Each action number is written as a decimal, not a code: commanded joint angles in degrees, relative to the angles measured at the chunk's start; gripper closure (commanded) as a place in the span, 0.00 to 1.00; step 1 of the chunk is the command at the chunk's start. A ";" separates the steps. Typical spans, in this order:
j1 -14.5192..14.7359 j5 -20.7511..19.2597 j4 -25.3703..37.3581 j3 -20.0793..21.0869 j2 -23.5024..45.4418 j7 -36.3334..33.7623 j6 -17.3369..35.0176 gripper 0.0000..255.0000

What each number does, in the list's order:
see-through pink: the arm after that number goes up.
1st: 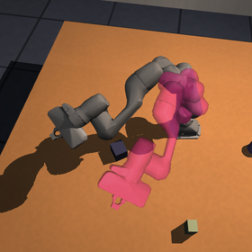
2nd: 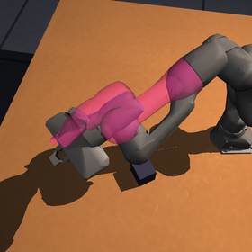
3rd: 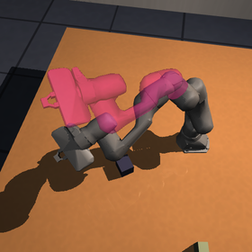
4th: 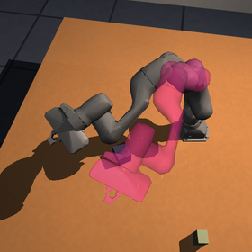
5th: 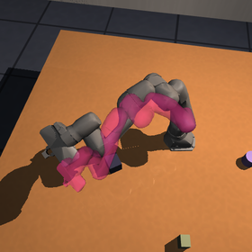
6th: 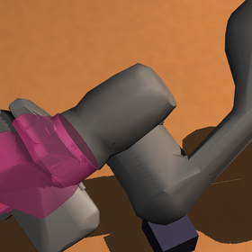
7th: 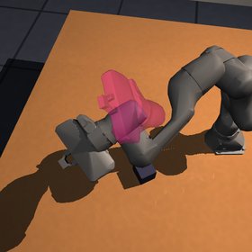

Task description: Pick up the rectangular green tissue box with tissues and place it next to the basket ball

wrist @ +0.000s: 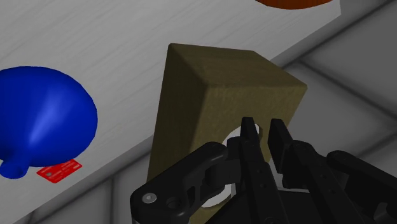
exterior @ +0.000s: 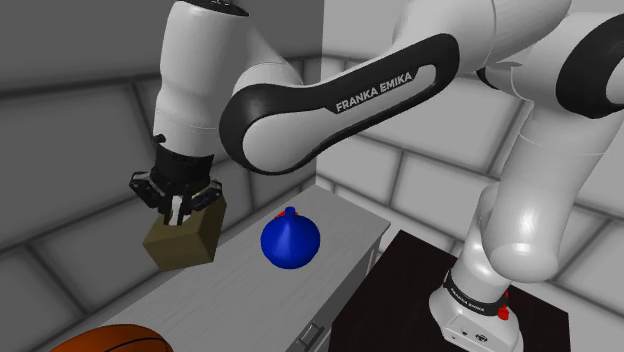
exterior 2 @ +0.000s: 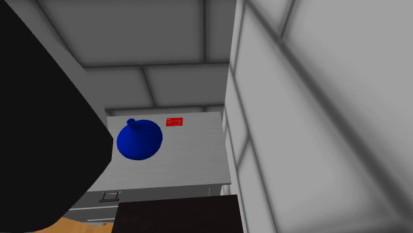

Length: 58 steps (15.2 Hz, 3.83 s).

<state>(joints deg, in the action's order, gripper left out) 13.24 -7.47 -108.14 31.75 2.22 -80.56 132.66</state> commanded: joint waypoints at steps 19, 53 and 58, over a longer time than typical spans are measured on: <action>0.89 -7.26 -9.29 -1.00 5.82 -5.82 13.90 1.00; 5.89 -22.17 -13.10 -7.78 16.41 -17.67 26.58 0.00; 2.01 -14.04 -16.59 -2.97 8.53 -11.86 23.21 0.00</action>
<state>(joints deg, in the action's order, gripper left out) 15.98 -23.41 -124.39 27.82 12.23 -93.78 156.81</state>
